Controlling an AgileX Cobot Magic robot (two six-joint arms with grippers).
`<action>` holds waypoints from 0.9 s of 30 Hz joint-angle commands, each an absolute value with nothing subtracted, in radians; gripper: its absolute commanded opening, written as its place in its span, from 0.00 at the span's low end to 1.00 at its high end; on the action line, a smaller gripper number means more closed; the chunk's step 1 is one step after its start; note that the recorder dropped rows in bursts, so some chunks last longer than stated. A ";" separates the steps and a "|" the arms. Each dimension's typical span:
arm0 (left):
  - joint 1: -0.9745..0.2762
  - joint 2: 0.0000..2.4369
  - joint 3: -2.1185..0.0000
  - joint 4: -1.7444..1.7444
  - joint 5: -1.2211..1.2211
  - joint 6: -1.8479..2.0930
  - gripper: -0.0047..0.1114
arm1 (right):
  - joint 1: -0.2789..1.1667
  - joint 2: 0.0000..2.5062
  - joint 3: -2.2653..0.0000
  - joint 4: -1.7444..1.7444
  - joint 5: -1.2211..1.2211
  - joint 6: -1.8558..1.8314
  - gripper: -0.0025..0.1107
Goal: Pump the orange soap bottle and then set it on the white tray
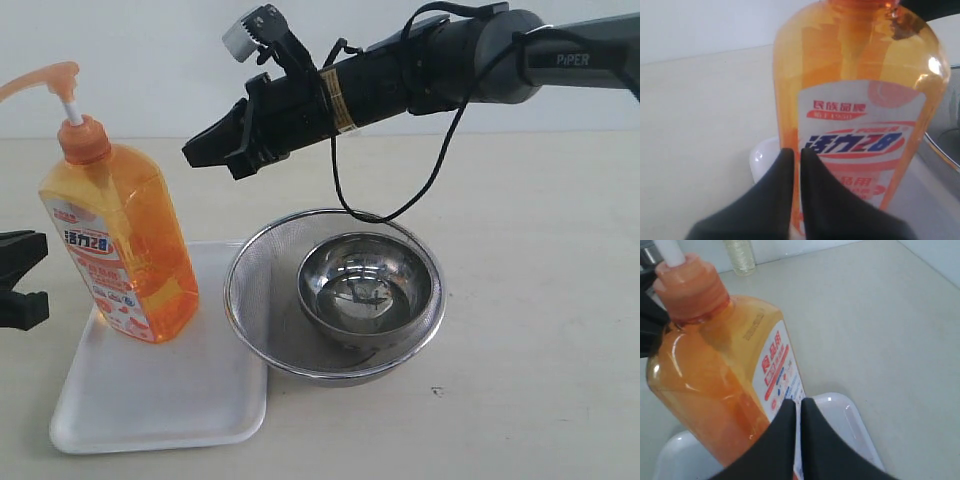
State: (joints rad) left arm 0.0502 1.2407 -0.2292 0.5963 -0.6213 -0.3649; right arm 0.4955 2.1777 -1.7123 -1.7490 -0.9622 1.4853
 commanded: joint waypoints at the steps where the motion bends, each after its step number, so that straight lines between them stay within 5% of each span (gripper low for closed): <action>1: 0.053 1.298 -0.264 0.627 -0.676 -0.342 0.08 | 0.488 2.178 -1.721 -1.744 -1.006 1.497 0.02; 27: 0.053 1.385 -0.309 0.490 -0.635 -0.240 0.08 | 0.568 2.211 -1.721 -1.744 -0.962 1.508 0.02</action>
